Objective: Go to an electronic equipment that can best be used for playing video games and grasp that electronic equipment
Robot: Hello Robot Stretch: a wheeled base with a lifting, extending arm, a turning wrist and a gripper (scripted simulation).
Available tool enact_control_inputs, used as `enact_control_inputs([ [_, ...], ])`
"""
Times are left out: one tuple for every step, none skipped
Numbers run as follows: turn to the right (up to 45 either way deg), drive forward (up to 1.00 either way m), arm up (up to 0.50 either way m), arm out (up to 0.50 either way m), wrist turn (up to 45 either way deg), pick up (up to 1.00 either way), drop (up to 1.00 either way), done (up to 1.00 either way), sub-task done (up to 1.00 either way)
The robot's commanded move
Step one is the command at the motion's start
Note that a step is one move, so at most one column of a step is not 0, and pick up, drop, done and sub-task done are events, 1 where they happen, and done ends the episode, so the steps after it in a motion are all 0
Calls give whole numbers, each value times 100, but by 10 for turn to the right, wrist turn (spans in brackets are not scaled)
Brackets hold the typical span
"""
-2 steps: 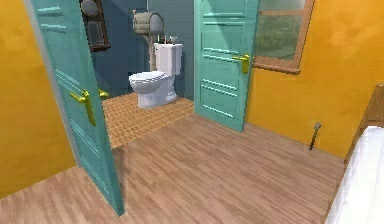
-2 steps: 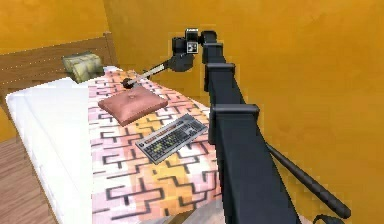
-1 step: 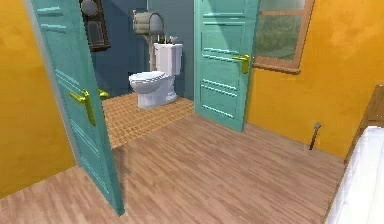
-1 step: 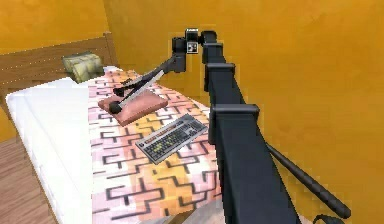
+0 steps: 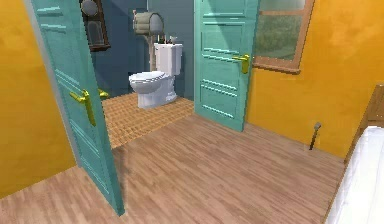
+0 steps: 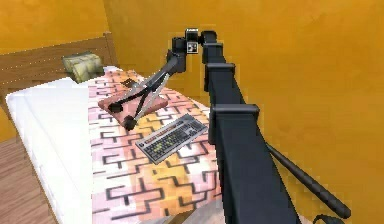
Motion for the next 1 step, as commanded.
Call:
enact_control_inputs([
  [0,0,0,-48,0,0,0,0,0],
])
